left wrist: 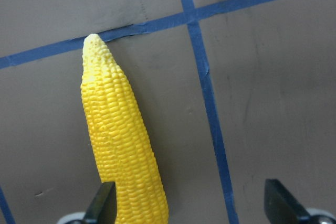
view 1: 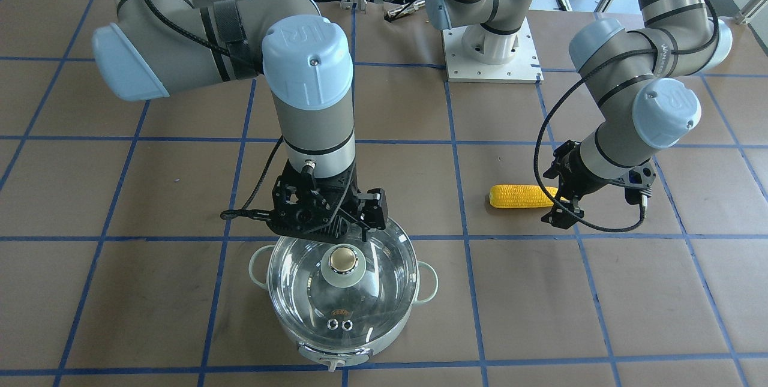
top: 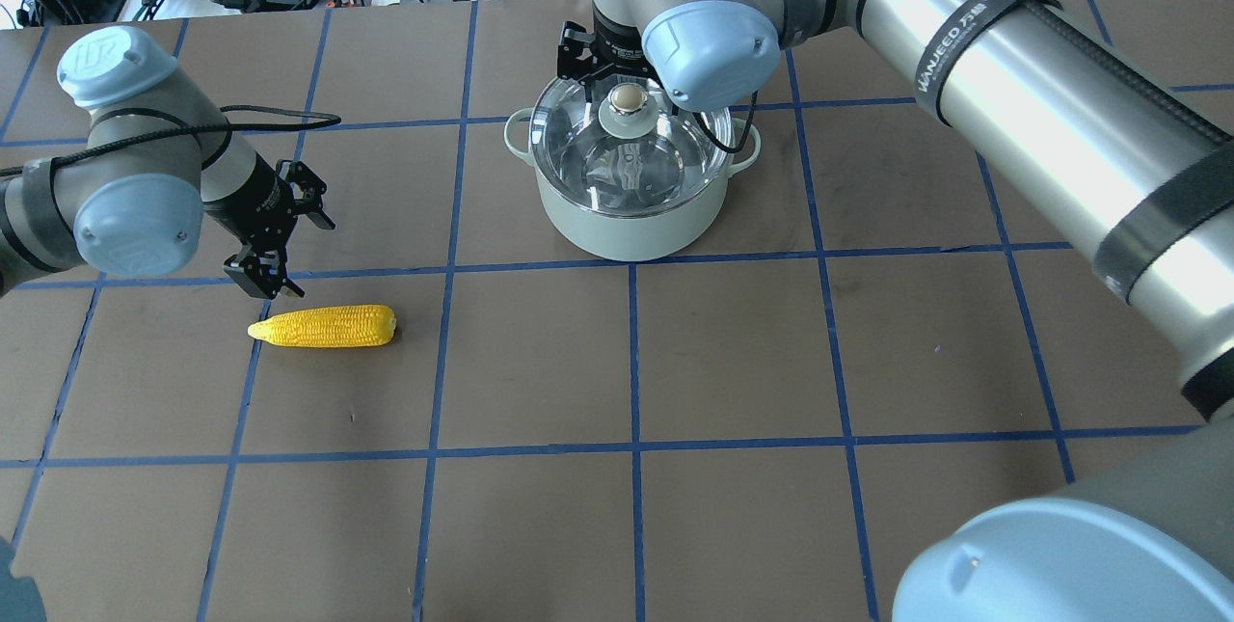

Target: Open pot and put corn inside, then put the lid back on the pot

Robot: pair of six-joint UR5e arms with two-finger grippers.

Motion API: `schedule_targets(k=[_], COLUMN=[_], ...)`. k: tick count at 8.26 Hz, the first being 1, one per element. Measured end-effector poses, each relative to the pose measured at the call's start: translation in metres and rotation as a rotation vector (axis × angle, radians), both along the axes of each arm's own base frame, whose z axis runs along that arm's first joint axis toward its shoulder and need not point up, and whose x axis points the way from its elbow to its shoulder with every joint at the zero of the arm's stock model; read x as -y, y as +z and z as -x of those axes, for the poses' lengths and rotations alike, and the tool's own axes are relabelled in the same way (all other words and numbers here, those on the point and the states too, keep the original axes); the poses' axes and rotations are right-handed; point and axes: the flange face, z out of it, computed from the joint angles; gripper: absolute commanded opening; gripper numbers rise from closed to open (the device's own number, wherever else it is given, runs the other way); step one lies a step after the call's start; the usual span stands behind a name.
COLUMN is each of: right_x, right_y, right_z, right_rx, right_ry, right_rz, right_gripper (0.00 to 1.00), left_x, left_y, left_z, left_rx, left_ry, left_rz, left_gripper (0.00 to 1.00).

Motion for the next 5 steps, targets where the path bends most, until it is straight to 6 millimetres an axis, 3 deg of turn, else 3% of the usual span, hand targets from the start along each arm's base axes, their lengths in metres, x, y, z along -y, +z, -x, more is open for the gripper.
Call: schedule_targets(k=[2,4,5], right_x=[0.01,0.013,0.014], right_y=[-0.021,-0.032,-0.036], right_z=[-0.006,-0.007,-0.007], right_rx=[-0.001,-0.011,-0.014], right_ry=[0.014,0.038,0.043], right_rz=[0.011,0.011,0.01], right_gripper=[1.0,0.97,0.87], left_x=[-0.005,-0.009,-0.01], left_y=[-0.03,-0.042,-0.043], left_z=[-0.007,-0.01,-0.013], left_rx=[0.006,0.002,0.0], left_ry=[0.023,0.034,0.037], left_rz=[0.033,0.026,0.022], left_gripper=[1.0,1.0,1.0])
